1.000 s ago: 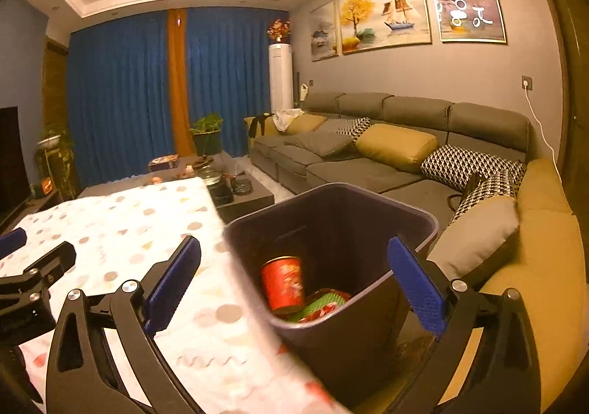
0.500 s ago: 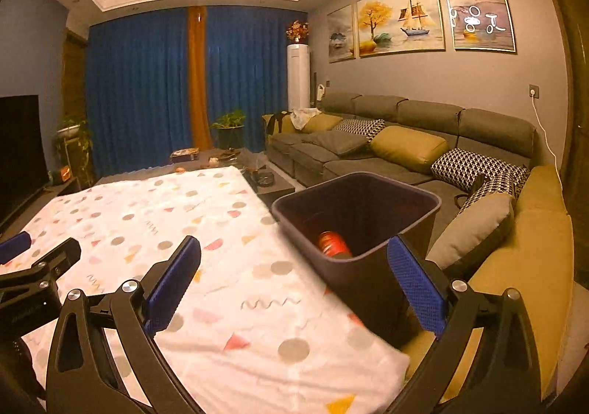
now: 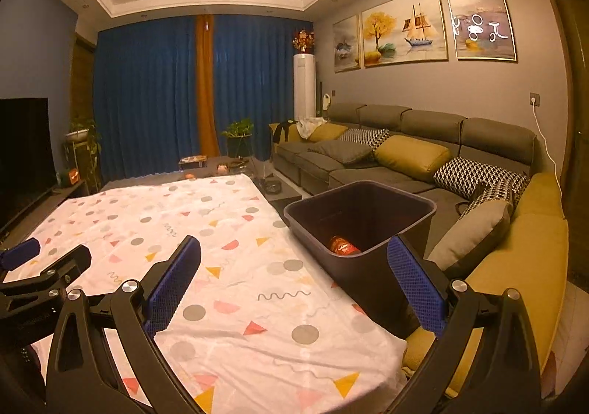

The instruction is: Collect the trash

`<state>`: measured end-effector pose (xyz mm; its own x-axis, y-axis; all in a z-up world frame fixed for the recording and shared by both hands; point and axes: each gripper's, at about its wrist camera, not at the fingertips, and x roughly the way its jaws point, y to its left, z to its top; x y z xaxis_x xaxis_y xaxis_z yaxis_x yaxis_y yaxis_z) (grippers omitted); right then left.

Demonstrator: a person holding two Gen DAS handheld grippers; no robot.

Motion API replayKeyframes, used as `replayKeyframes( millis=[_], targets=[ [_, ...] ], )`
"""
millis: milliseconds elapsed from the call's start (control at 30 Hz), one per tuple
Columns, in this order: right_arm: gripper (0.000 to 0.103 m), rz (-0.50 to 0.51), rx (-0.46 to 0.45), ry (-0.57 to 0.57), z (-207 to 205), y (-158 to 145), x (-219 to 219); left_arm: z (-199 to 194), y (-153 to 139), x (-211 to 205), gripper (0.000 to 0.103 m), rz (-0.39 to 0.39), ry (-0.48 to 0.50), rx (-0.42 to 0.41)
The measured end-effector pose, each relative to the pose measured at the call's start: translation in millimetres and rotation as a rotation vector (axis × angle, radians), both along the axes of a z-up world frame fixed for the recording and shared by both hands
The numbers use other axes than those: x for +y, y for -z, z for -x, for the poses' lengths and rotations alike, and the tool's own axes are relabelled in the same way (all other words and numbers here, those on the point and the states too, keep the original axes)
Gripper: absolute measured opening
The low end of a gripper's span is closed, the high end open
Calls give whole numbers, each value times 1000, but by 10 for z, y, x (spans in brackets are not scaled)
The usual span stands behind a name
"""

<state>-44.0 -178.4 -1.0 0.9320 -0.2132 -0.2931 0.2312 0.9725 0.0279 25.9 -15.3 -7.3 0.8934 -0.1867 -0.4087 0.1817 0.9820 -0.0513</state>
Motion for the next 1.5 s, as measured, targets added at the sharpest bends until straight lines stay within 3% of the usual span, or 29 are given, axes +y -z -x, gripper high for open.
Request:
replayKeyframes(
  millis=[1500],
  targets=[
    [98, -6, -30, 3, 103, -80, -15, 111, -81, -21, 97, 20, 20, -7]
  ],
)
